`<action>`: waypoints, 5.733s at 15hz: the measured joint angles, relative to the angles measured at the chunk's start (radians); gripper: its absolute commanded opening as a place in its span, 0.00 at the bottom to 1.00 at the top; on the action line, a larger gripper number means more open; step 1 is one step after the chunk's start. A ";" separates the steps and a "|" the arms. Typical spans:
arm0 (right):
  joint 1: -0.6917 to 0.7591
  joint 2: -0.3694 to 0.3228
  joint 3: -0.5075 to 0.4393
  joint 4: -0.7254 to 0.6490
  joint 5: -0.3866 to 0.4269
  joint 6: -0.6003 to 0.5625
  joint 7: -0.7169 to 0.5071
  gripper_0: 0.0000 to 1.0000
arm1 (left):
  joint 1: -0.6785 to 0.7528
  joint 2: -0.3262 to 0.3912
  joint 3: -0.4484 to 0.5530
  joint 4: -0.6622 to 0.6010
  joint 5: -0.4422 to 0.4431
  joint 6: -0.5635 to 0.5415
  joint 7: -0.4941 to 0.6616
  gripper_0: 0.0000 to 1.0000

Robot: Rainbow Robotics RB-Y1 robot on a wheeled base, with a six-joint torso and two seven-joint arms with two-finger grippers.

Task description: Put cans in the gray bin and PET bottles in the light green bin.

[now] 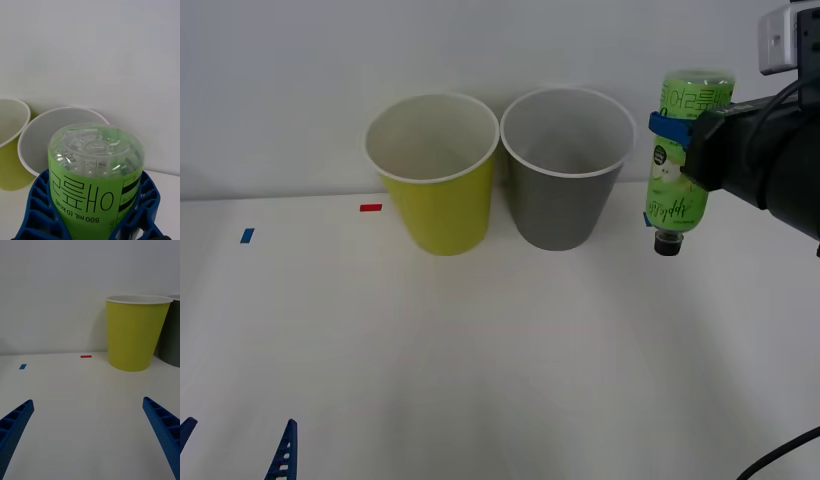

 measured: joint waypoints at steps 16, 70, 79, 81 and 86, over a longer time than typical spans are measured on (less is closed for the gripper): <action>-0.226 0.028 0.271 0.308 -0.135 -0.534 0.081 0.00 | 0.000 0.000 0.000 0.000 0.000 0.000 0.000 1.00; -0.626 0.075 0.600 1.001 -0.019 -1.028 0.037 1.00 | 0.000 0.000 0.000 0.000 0.000 0.000 0.000 1.00; -0.557 -0.021 0.560 0.798 -0.092 -0.880 0.036 1.00 | 0.000 0.000 0.000 0.000 0.000 0.000 0.000 1.00; -0.506 -0.058 0.524 0.675 -0.110 -0.819 0.028 1.00 | 0.000 0.000 0.000 0.000 0.000 0.000 0.000 1.00; -0.267 -0.227 0.422 0.345 -0.122 -0.746 -0.057 1.00 | 0.000 0.000 0.000 0.000 0.000 0.000 0.000 1.00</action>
